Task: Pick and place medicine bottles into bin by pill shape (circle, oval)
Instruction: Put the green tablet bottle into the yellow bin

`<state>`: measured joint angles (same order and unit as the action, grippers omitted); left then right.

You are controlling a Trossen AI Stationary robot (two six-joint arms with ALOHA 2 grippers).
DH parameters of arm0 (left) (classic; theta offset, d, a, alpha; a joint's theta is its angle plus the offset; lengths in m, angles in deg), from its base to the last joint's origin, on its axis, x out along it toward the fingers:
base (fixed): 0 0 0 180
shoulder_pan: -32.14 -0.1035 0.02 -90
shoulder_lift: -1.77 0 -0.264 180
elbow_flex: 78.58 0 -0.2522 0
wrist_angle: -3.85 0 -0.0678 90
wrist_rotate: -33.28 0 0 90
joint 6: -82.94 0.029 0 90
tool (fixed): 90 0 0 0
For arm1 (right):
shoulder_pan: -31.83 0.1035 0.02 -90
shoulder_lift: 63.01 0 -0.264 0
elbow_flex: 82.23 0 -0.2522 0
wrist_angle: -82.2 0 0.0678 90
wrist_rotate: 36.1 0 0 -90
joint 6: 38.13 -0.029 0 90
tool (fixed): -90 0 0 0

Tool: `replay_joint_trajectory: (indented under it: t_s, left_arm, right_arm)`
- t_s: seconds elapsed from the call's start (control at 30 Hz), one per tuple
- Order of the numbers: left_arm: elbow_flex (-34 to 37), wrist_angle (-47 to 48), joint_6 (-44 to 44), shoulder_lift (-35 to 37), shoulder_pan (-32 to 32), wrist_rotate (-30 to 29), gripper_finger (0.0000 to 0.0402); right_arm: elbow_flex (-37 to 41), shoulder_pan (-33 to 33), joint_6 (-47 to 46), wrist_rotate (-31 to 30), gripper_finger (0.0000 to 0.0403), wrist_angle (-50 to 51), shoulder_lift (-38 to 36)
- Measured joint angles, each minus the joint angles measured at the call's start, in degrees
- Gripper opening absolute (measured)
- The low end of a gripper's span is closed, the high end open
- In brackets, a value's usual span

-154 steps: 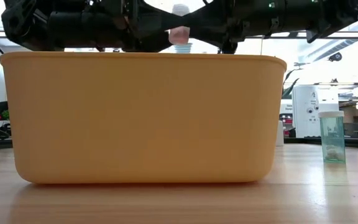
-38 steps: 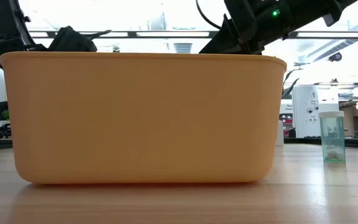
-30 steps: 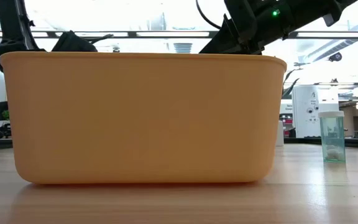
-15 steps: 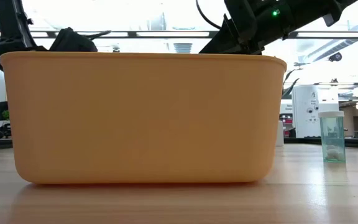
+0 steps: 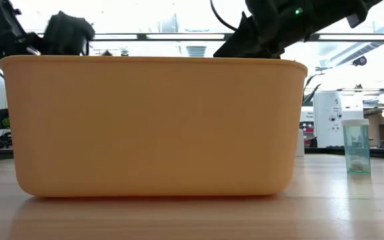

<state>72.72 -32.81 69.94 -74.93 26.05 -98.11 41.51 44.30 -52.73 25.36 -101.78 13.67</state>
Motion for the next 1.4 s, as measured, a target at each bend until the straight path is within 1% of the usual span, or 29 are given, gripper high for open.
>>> replay_joint_trajectory:
  t_s: [0.13, 0.37, 0.5, 0.63, 0.77, 0.93, 1.03, 1.1, 1.2, 1.27, 1.4]
  left_arm:
    - [-0.36, -0.02, 4.01, 5.66, 3.72, 0.16, 0.0156]
    - [-2.36, -0.10, 9.61, 13.81, 11.79, 0.45, 0.0156]
    - [-2.82, 0.03, 11.04, 16.46, 15.70, 0.72, 0.0156]
    - [-2.82, 0.03, 11.97, 17.88, 17.55, 0.69, 0.0156]
    - [-2.82, -0.02, 11.98, 18.42, 17.67, 0.68, 0.0156]
    - [-2.82, -0.03, 12.50, 18.48, 17.67, 0.68, 0.0156]
    - [-2.82, -0.01, 13.90, 18.45, 17.67, 0.68, 0.0156]
    - [-2.98, -0.03, 15.40, 18.64, 17.67, 0.69, 0.0156]
    - [-3.97, -0.15, 17.60, 19.99, 17.66, 0.70, 0.0156]
    - [-4.92, -0.43, 18.30, 21.22, 17.84, 0.68, 0.0156]
    - [-6.23, -0.17, 18.69, 23.97, 18.39, 0.76, 0.0156]
  right_arm:
    - [0.00, 0.02, -4.38, 6.43, 0.0226, 2.48, -1.51]
    - [-0.27, 0.25, -15.85, 20.33, 0.0226, 9.11, -4.29]
    - [-2.79, 1.91, -21.39, 24.55, 0.0226, 16.51, -4.58]
    - [-8.48, 4.73, -26.16, 25.15, 0.0226, 29.15, -4.08]
    - [-15.52, 7.45, -30.92, 24.97, 0.0226, 43.40, -2.78]
    - [-21.93, 8.94, -40.89, 24.01, 0.0226, 58.40, -0.42]
    - [-24.50, 9.27, -46.41, 23.86, 0.0226, 66.76, 1.61]
    - [-25.55, 9.36, -49.41, 24.17, 0.0226, 70.79, 2.81]
    - [-26.20, 9.29, -53.81, 26.18, 0.0226, 76.19, 4.60]
    - [-26.25, 9.27, -56.22, 27.48, 0.0226, 77.85, 5.56]
    - [-25.77, 9.29, -59.69, 28.99, 0.0226, 77.87, 6.60]
